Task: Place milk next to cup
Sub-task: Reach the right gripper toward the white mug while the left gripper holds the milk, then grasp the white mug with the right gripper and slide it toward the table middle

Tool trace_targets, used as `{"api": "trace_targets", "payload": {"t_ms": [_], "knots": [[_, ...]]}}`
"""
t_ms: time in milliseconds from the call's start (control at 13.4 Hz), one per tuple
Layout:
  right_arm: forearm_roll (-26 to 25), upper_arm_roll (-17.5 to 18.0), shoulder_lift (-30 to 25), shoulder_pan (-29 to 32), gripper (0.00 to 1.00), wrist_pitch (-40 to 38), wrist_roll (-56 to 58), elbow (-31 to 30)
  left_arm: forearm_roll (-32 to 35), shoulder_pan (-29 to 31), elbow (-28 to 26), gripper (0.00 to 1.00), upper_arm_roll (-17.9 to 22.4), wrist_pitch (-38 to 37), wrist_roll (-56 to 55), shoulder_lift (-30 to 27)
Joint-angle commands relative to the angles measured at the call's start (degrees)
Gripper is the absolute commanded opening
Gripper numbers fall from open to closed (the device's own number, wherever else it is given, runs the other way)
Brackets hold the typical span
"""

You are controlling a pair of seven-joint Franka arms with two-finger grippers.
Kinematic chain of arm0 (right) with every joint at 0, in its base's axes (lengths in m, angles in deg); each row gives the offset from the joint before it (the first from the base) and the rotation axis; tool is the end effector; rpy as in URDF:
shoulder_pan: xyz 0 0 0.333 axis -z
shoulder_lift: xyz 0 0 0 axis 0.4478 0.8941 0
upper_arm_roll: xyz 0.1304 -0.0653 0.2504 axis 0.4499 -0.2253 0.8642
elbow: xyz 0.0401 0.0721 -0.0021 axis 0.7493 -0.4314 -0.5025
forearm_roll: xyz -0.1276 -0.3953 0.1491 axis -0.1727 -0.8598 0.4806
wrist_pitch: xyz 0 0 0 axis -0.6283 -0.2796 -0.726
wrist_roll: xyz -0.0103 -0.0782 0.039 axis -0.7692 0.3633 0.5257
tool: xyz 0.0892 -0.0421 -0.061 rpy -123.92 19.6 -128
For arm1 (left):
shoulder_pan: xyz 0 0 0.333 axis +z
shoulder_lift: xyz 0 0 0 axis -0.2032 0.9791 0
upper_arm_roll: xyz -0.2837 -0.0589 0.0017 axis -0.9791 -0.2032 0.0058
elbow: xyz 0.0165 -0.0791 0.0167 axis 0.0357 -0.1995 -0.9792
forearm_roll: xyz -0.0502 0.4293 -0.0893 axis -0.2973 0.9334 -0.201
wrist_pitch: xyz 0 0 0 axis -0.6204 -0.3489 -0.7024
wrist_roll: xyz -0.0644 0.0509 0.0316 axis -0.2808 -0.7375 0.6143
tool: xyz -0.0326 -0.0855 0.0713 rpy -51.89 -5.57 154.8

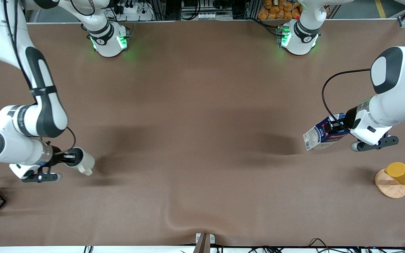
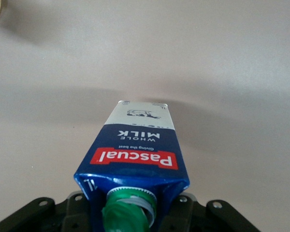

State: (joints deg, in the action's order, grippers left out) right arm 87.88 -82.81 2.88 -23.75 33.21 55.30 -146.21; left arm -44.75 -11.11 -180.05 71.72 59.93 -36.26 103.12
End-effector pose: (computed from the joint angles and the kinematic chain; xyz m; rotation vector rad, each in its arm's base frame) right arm 0.7235 0.0114 0.2567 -3.1187 -0.0576 0.0622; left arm 0.6558 -0.0680 0.4070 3.0821 0.2946 -0.1773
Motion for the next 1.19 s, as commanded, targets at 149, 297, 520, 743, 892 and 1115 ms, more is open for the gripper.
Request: {"api": "trace_targets", "payload": {"t_ms": [149, 297, 520, 743, 892, 1115], "knots": [[-0.1, 1.3, 4.8, -10.9, 0.0, -0.4, -17.1, 7.5, 0.1, -0.3, 0.5, 0.5, -0.5, -1.2, -2.5, -0.6], [0.0, 1.2, 7.7, -17.3, 0.0, -0.3, -26.3, 11.6, 0.1, -0.3, 0.5, 0.5, -0.7, -1.2, -2.8, -0.6], [6.1, 1.2, 8.1, -23.7, 0.0, -0.3, -36.7, 14.2, 0.1, -0.1, 0.5, 0.5, -1.1, -1.2, -2.8, -0.6], [9.4, 1.1, 8.7, -29.2, 0.0, 4.6, -49.8, 14.2, 0.1, 0.0, 0.5, 0.5, -1.1, -1.2, -2.8, -0.6], [9.5, 1.1, 10.3, -32.5, 0.0, 7.4, -59.3, 14.5, 0.1, 0.0, 0.5, 0.5, -1.1, -1.2, -2.7, -0.7], [9.4, 1.1, 13.2, -36.8, 0.0, 11.1, -71.6, 14.5, 0.1, 0.0, 0.5, 0.5, -1.1, -1.2, -2.7, -0.7]]}}
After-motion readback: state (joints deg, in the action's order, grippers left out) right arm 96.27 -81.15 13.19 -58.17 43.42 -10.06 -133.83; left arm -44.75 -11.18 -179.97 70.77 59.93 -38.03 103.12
